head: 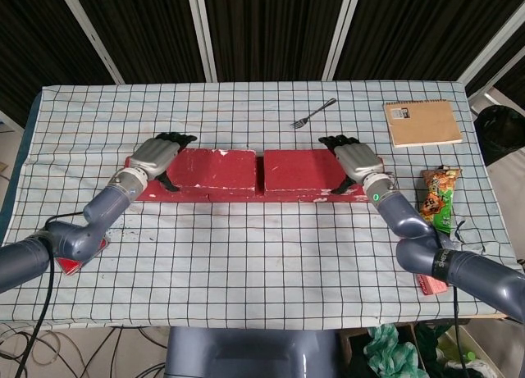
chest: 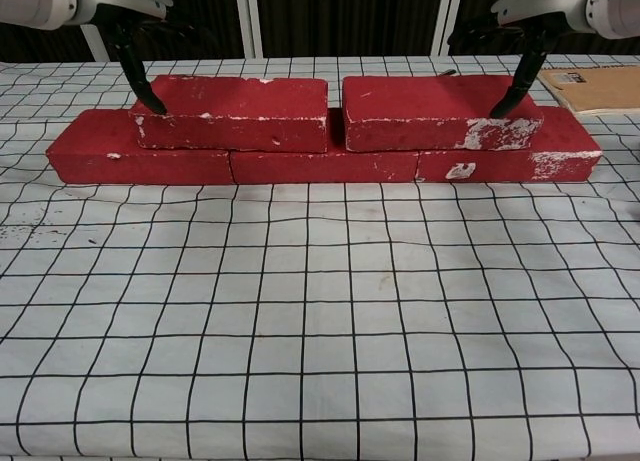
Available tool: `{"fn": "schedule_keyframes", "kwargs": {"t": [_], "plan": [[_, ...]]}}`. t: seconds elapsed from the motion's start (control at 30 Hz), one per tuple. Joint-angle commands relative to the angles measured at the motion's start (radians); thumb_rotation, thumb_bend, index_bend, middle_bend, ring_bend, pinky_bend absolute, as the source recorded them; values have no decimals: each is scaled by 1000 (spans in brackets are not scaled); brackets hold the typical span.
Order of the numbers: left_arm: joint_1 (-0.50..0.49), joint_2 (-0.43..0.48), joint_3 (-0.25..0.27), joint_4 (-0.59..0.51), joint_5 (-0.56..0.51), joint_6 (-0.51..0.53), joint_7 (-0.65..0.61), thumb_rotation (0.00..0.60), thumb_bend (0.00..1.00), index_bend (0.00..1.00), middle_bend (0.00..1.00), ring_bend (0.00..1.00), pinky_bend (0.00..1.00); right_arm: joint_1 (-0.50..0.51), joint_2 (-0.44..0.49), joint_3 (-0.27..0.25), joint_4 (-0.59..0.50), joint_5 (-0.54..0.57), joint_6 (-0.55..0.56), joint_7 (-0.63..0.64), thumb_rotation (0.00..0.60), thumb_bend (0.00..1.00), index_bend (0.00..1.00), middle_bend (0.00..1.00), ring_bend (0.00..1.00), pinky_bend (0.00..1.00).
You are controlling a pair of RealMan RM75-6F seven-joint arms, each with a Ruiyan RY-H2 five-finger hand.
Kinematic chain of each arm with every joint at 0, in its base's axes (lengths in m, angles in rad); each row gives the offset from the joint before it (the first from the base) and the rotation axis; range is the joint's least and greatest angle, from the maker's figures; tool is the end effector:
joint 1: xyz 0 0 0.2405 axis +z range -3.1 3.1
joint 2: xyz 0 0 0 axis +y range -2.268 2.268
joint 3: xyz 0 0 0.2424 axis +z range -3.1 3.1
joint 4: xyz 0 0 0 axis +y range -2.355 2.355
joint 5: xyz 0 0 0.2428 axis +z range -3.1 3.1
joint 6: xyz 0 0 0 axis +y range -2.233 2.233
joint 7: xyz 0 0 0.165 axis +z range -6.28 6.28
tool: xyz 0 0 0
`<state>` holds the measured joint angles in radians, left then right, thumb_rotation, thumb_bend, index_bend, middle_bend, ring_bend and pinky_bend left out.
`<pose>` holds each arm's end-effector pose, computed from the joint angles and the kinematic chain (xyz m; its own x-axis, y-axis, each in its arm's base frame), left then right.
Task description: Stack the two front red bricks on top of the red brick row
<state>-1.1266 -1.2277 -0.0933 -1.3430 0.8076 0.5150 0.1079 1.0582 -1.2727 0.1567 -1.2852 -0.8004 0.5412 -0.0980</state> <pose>-0.1237 0.4749 0.0339 0.5137 0.4129 0.7521 0.8555 -0.3128 -0.4126 -0.1393 -0.4825 0.0369 0.4370 -0.3901 0.8105 -0.8982 -0.2368 0.3703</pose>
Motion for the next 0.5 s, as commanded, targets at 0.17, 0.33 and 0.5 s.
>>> {"fn": "schedule_keyframes", "kwargs": {"t": [0.17,0.33,0.5], "plan": [[3,149,102,-153,-136,100,167,600,133,141,139,0,95,-1,0,-5,2,13,1,-7,600,0,24,42,0,77],[-7,155,141,-161,-218,126,232,600,163,222,190,22,116,2,-5,-5,3,20,3,-13,600,0,24,42,0,77],[-6,133,174,-130,-239,136,284,600,168,252,218,37,137,3,-8,-7,6,28,8,-19,600,0,23,42,0,77]]}}
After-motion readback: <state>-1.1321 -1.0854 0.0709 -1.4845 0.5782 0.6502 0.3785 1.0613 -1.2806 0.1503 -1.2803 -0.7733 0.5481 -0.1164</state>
